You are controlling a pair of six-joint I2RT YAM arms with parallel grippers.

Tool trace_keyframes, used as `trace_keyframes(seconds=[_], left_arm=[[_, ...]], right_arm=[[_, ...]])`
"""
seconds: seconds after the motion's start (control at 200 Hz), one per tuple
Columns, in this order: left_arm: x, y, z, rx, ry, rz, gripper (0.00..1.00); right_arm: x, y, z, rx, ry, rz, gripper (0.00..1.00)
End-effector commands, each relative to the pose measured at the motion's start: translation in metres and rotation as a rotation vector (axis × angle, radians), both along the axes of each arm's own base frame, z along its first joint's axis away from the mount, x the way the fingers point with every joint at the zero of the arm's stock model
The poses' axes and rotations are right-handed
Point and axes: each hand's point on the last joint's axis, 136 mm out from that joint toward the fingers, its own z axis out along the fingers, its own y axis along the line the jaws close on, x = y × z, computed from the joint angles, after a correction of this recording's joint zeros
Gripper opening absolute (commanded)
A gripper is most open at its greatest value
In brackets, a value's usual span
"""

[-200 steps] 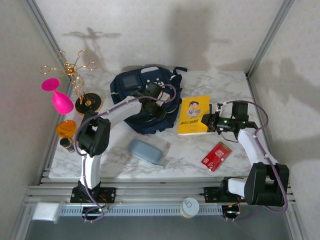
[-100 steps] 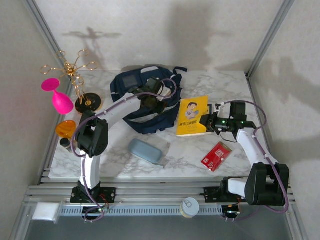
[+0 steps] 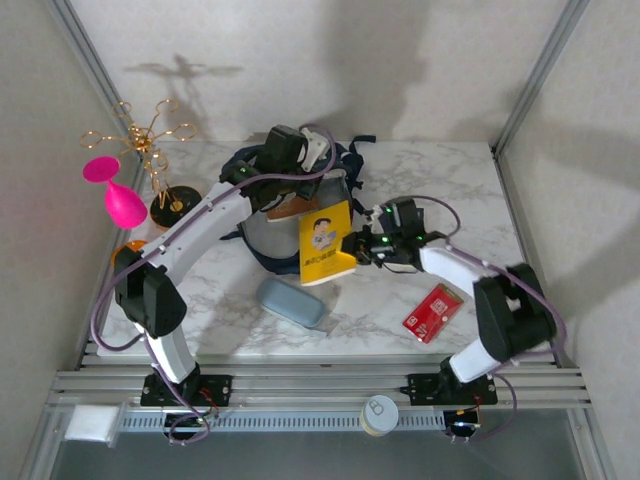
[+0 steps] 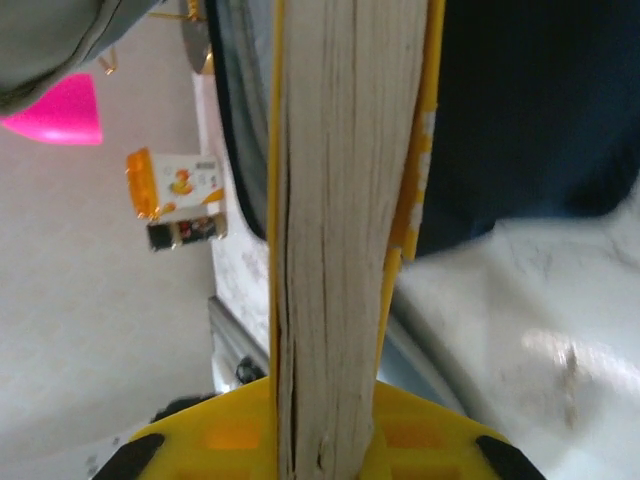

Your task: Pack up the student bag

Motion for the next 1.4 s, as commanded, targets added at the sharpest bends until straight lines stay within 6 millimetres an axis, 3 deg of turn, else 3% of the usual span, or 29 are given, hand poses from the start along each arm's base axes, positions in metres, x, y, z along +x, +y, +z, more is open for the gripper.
trace_keyframes(seconds=[0.0, 0.075, 0.13, 0.2, 0.345, 0.4, 0.496, 0.631, 0.686, 0.831, 0.906, 1.036, 1.106, 1.217, 1.332, 1.397], left_arm=[[0.003, -0.005, 0.082, -0.119, -0.205, 0.005, 0.0], [0.001, -0.007, 0.082, -0.135, -0.198, -0.005, 0.0], [0.001, -0.008, 0.083, -0.146, -0.203, -0.003, 0.0], [0.005, -0.006, 0.085, -0.157, -0.218, 0.023, 0.0], [0.015, 0.003, 0.085, -0.16, -0.22, 0.101, 0.0], [0.014, 0.002, 0.084, -0.163, -0.216, 0.083, 0.0], [0.015, 0.004, 0.078, -0.153, -0.207, 0.101, 0.0], [0.013, 0.004, 0.076, -0.15, -0.203, 0.092, 0.0], [0.013, 0.002, 0.074, -0.154, -0.195, 0.082, 0.0], [0.01, -0.001, 0.07, -0.173, -0.18, 0.067, 0.0], [0.01, -0.003, 0.069, -0.173, -0.178, 0.059, 0.0], [0.01, -0.007, 0.066, -0.183, -0.156, 0.05, 0.0], [0.006, -0.012, 0.065, -0.201, -0.146, 0.024, 0.0], [0.002, -0.017, 0.069, -0.219, -0.144, 0.008, 0.0], [0.005, -0.009, 0.074, -0.232, -0.158, 0.06, 0.0], [0.004, -0.006, 0.079, -0.244, -0.178, 0.077, 0.0]], right_arm=[[0.048, 0.035, 0.031, 0.05, -0.171, -0.015, 0.0], [0.066, 0.055, 0.026, 0.035, -0.181, -0.002, 0.0], [0.081, 0.063, 0.019, 0.018, -0.185, -0.007, 0.07], [0.1, 0.068, 0.002, -0.03, -0.177, -0.023, 0.11], [0.122, 0.062, -0.028, -0.157, -0.167, -0.04, 0.33], [0.125, 0.053, -0.032, -0.193, -0.172, -0.045, 0.43], [0.121, 0.035, -0.029, -0.268, -0.209, -0.061, 0.52], [0.097, 0.011, -0.029, -0.368, -0.212, -0.071, 0.54], [0.084, 0.005, -0.035, -0.414, -0.211, -0.071, 0.54], [0.053, 0.012, -0.06, -0.442, -0.159, -0.009, 0.49], [0.051, 0.013, -0.072, -0.445, -0.134, -0.016, 0.43], [0.058, 0.039, -0.074, -0.392, -0.144, 0.02, 0.31], [0.081, 0.044, -0.068, -0.418, -0.179, -0.007, 0.15], [0.127, 0.057, -0.044, -0.407, -0.299, -0.094, 0.06], [0.168, 0.056, -0.039, -0.41, -0.35, -0.199, 0.02], [0.184, 0.05, -0.038, -0.416, -0.347, -0.247, 0.05]])
